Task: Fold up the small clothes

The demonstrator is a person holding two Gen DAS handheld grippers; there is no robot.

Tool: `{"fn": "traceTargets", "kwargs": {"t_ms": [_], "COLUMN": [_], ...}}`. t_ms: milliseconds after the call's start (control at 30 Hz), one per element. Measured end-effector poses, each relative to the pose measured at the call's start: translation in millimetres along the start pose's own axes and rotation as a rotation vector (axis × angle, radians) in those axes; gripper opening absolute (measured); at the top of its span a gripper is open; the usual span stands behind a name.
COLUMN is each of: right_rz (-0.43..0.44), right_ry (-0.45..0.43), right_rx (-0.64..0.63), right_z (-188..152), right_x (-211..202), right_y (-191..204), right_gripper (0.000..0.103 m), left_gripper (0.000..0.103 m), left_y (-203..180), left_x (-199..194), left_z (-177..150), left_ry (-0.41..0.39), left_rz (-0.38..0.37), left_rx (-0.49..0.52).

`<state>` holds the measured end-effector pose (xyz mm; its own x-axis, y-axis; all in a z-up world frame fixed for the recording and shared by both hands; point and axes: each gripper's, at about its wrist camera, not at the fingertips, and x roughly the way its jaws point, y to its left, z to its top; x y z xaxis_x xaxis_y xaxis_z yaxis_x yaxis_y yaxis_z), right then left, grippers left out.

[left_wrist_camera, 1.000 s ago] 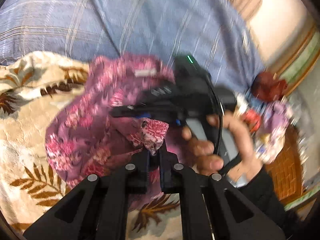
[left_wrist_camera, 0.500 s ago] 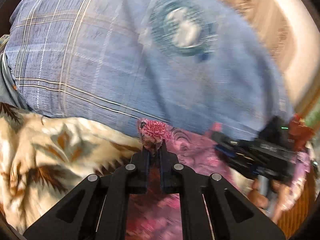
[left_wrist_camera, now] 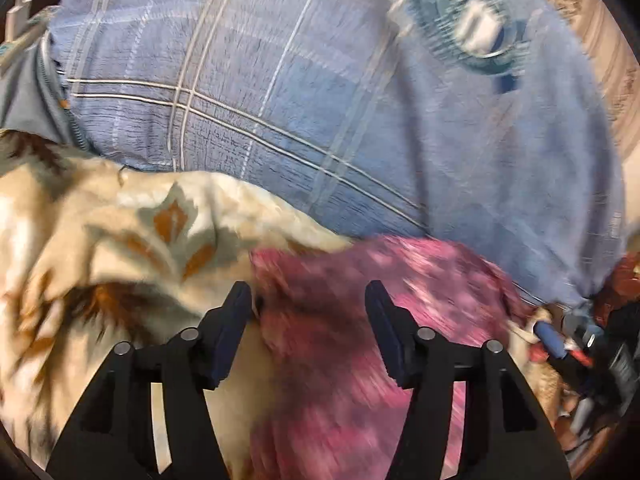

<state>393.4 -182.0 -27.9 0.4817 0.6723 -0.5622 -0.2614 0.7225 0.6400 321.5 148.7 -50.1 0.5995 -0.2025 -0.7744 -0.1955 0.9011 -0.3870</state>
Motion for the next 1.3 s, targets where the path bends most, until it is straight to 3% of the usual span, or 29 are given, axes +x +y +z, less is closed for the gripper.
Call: {"fn": "traceTargets", "kwargs": {"t_ms": [67, 100, 167, 267, 333, 400, 467, 567, 667, 767, 833, 967, 1000, 1067, 1100, 1167, 1233, 1300], "right_rz": [-0.027, -0.046, -0.078, -0.077, -0.056, -0.07, -0.016, 0.042, 0.109, 0.101, 0.052, 0.029, 0.037, 0.032, 0.02, -0.03, -0.047, -0.048], "right_ry": [0.001, 0.009, 0.008, -0.008, -0.036, 0.016, 0.067, 0.066, 0.06, 0.04, 0.015, -0.015, -0.019, -0.037, -0.044, -0.007, 0.0, -0.032], "right_rx": [-0.018, -0.007, 0.031, 0.179, 0.293, 0.36, 0.349, 0.358, 0.38, 0.452, 0.547, 0.522, 0.527, 0.559, 0.559, 0.515, 0.525, 0.498], "right_z": [-13, -29, -52, -96, -128, -147, -148, -149, -143, -137, -132, -114, -115, -119, -122, -122, -121, -119], "right_x": [-37, -64, -98, -130, -140, -129, -115, -101, -90, -79, -78, -70, -68, -66, -66, -61, -65, -78], "right_y": [-5, -16, -40, -90, -121, -136, -137, -129, -125, -134, -146, -154, -157, -165, -168, -168, -170, -166], "right_gripper": [0.064, 0.065, 0.066, 0.066, 0.065, 0.064, 0.062, 0.063, 0.063, 0.063, 0.063, 0.062, 0.061, 0.055, 0.047, 0.031, 0.014, 0.011], "left_gripper": [0.062, 0.07, 0.075, 0.075, 0.075, 0.075, 0.074, 0.074, 0.074, 0.074, 0.074, 0.074, 0.071, 0.041, 0.024, 0.019, 0.013, 0.01], "left_y": [-7, -9, -4, 9, 22, 38, 52, 59, 63, 69, 72, 66, 64, 59, 53, 46, 44, 45], "left_x": [-32, -44, -59, -45, -24, -12, -14, -27, -22, -6, 5, 12, 17, 22, 25, 26, 16, -7], "left_z": [-24, -38, -71, -122, -144, -166, -178, -185, -185, -179, -179, -174, -173, -169, -166, -162, -160, -155], "left_ry": [0.039, 0.039, 0.023, 0.092, 0.19, 0.231, 0.205, 0.131, 0.116, 0.139, 0.153, 0.152, 0.161, 0.166, 0.186, 0.197, 0.168, 0.084], "left_rz": [-0.082, -0.116, -0.094, -0.025, -0.043, -0.074, -0.087, -0.148, -0.265, -0.341, -0.379, -0.415, -0.416, -0.403, -0.375, -0.322, -0.322, -0.313], "left_rx": [-0.024, -0.026, -0.043, -0.077, -0.134, -0.23, -0.307, -0.36, -0.4, -0.483, -0.512, -0.51, -0.511, -0.497, -0.455, -0.393, -0.376, -0.356]}}
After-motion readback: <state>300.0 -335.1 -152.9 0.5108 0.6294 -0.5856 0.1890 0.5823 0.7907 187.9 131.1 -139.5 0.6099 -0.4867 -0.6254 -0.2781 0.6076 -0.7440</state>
